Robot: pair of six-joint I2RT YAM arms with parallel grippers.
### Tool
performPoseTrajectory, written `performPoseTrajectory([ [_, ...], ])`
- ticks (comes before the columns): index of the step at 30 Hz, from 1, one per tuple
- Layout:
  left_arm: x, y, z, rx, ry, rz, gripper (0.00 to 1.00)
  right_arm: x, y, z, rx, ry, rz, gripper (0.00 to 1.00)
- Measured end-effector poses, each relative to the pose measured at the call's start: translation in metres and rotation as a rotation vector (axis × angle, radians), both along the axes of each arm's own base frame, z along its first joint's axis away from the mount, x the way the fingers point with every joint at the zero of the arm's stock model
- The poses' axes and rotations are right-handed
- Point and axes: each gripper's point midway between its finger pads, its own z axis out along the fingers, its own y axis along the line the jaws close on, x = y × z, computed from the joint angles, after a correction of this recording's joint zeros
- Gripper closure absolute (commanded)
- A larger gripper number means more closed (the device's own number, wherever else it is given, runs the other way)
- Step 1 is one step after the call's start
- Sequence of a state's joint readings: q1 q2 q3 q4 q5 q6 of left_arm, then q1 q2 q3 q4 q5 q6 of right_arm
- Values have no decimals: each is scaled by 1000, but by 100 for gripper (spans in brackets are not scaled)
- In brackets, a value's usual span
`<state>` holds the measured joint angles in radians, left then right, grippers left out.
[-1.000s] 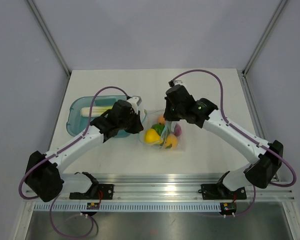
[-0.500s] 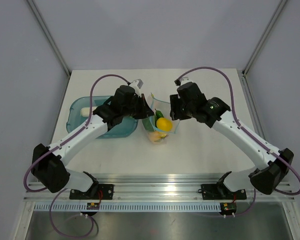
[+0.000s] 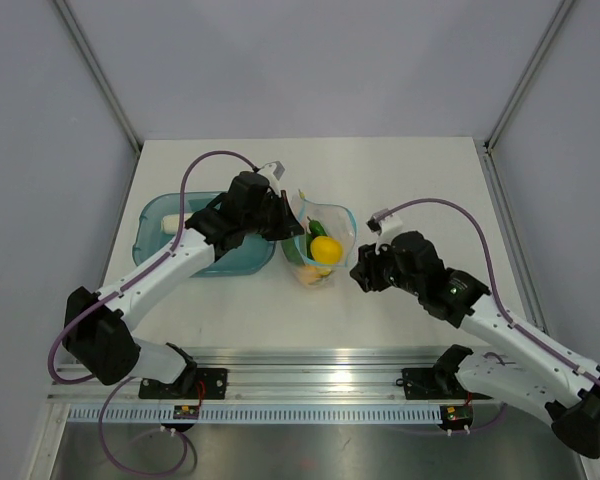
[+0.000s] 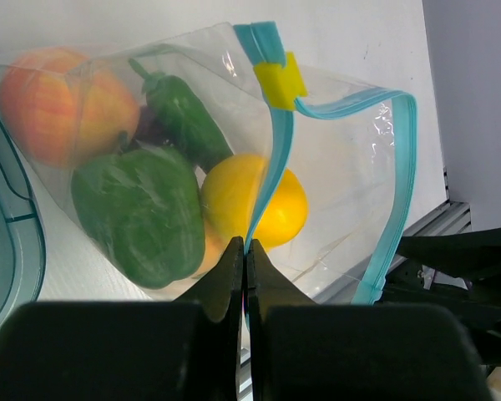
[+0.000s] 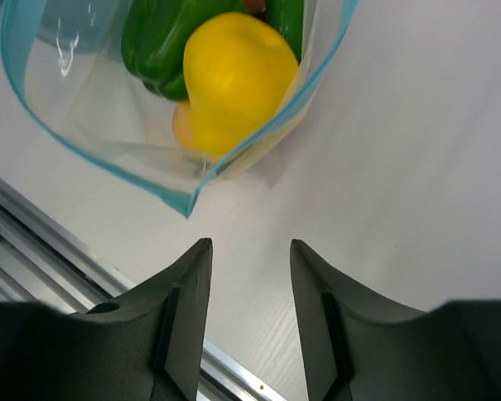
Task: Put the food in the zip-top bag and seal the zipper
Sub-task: Adjust the zipper food storage bag at the center of the board.
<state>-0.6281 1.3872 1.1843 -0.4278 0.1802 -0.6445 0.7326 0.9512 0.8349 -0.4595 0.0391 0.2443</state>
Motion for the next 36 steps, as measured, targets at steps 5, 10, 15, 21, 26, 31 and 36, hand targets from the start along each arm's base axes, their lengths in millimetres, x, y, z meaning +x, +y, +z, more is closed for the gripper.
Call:
performPoseTrajectory([
  [5, 1, 1, 0, 1, 0, 3, 100, -18, -3, -14, 42, -114, 103, 48],
  [10, 2, 3, 0, 2, 0, 9, 100, -15, 13, 1, 67, -206, 174, 44],
  [15, 3, 5, -1, 6, 6, 13, 100, -14, 35, -10, 23, -217, 235, 46],
  [21, 2, 5, -3, 9, 12, 14, 100, -3, 48, 4, 41, -292, 206, 57],
  [26, 2, 6, -4, 11, 15, 15, 100, 5, 58, 14, 47, -325, 175, 88],
  [31, 2, 6, -4, 12, 16, 15, 91, 12, 59, 14, 42, -322, 135, 100],
  [36, 2, 9, -3, 20, 4, 9, 44, 14, 52, 21, 39, -352, 111, 100],
])
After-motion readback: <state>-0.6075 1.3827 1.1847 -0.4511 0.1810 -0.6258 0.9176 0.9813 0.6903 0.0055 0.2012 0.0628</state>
